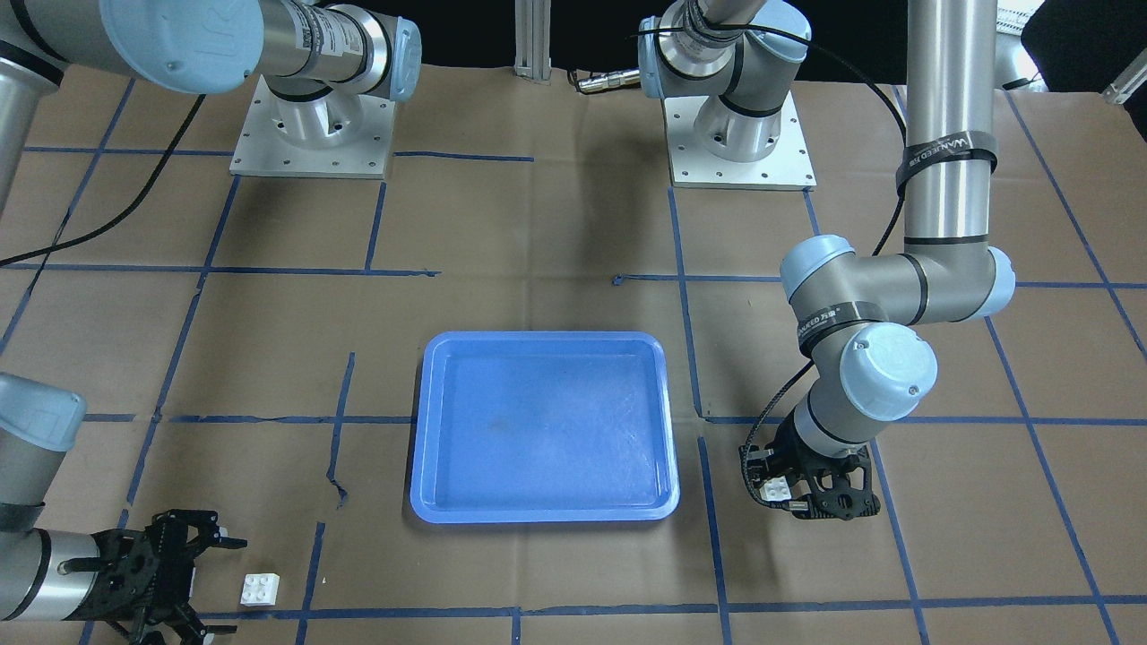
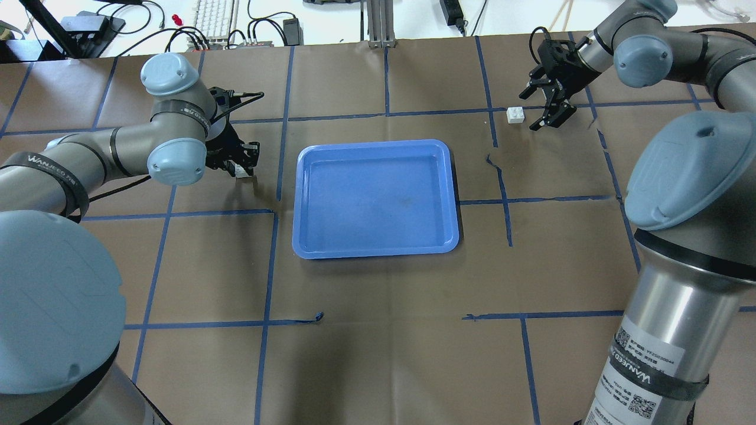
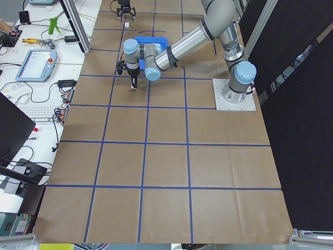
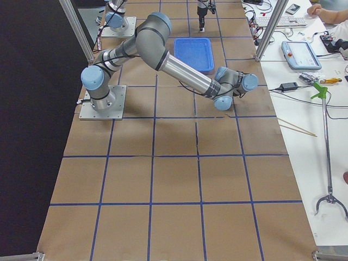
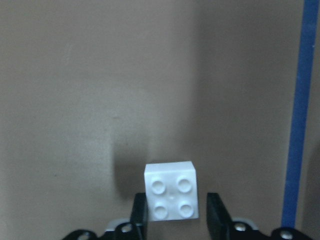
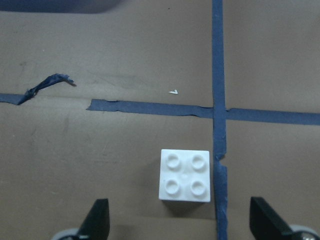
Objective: Assemble white blocks and place on blue tray
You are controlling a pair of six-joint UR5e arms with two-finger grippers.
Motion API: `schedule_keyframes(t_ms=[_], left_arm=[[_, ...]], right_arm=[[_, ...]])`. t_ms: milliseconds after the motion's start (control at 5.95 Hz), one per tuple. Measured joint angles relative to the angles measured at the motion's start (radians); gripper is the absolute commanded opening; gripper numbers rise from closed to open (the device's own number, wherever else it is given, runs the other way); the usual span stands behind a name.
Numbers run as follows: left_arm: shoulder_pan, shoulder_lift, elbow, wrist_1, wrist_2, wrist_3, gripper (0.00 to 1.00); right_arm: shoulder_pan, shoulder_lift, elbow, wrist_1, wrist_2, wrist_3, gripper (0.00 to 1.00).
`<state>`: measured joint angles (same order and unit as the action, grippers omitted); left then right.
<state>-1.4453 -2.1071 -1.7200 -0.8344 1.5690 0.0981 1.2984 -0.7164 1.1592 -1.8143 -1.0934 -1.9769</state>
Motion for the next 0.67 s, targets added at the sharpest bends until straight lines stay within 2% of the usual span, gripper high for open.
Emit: schedule_keyframes(t_ms=[168, 504, 673], left_arm=[[0.000, 0.002, 0.002, 0.002, 0.002, 0.013, 0.00], [-0.011, 0.043, 0.000, -0.005, 0.001, 0.054, 0.00], [-0.059, 0.087, -0.010, -0.016, -0.001, 0.122, 0.00]], right_arm=[[0.002, -0.001, 0.000, 0.001, 0.000, -0.001, 0.79], [0.004, -0.001, 0.000, 0.001, 0.000, -0.003, 0.55], [0.006, -0.001, 0.001, 0.000, 0.000, -0.003, 0.46]])
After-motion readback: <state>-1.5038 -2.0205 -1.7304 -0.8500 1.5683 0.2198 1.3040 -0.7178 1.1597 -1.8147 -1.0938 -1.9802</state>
